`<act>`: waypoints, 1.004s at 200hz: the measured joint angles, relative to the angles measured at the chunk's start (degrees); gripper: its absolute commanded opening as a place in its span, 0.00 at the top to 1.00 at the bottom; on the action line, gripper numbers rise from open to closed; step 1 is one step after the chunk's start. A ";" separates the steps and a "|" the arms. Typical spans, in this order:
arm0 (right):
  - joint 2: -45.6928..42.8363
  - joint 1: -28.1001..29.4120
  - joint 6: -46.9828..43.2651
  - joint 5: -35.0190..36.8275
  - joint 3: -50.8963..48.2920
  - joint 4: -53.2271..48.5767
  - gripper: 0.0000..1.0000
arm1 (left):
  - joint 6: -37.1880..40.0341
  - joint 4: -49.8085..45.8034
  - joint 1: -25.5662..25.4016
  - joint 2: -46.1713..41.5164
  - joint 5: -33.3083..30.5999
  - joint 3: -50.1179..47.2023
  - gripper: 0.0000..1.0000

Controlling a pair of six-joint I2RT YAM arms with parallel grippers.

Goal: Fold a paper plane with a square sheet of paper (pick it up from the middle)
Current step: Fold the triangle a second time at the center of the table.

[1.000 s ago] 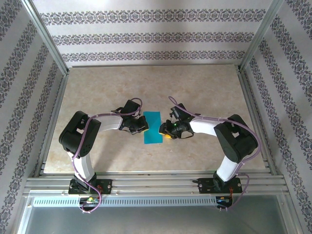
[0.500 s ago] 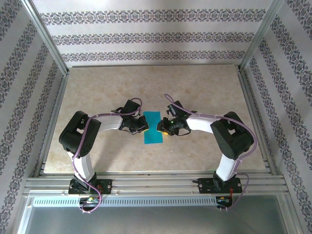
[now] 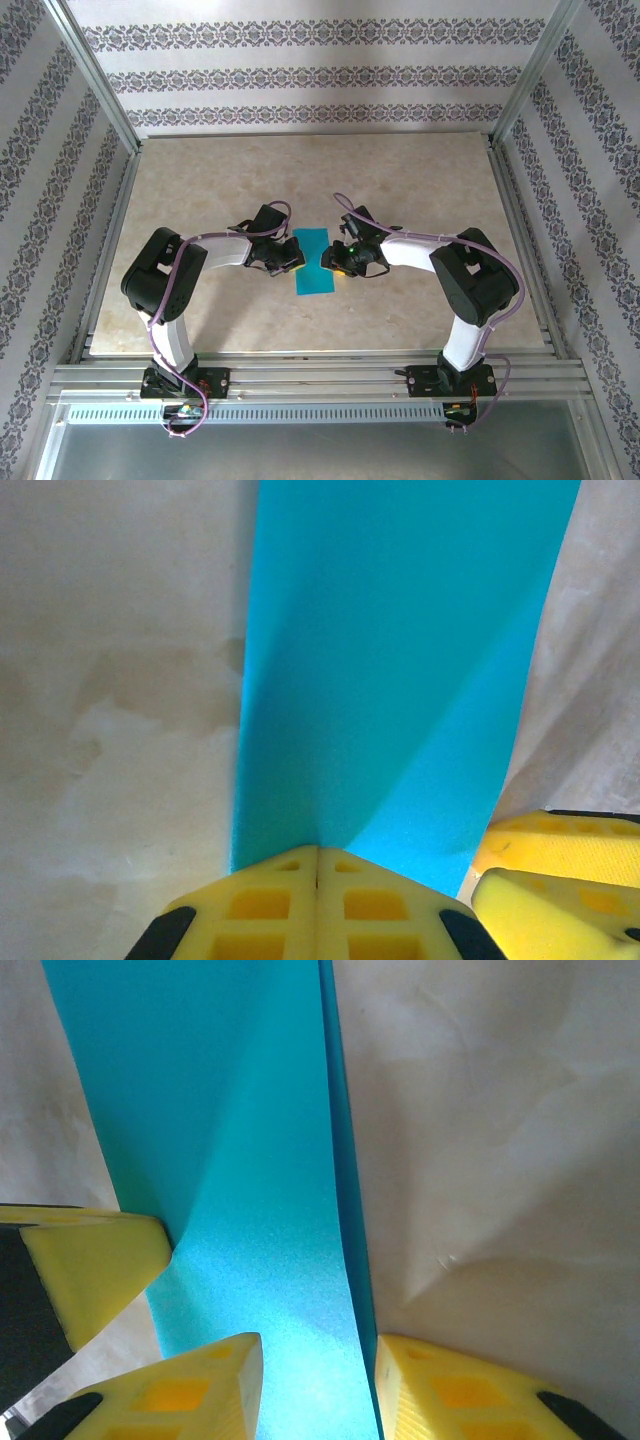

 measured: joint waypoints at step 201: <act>-5.05 0.22 1.99 -9.68 -7.61 3.63 0.80 | -0.57 0.00 0.26 0.17 0.52 0.00 0.98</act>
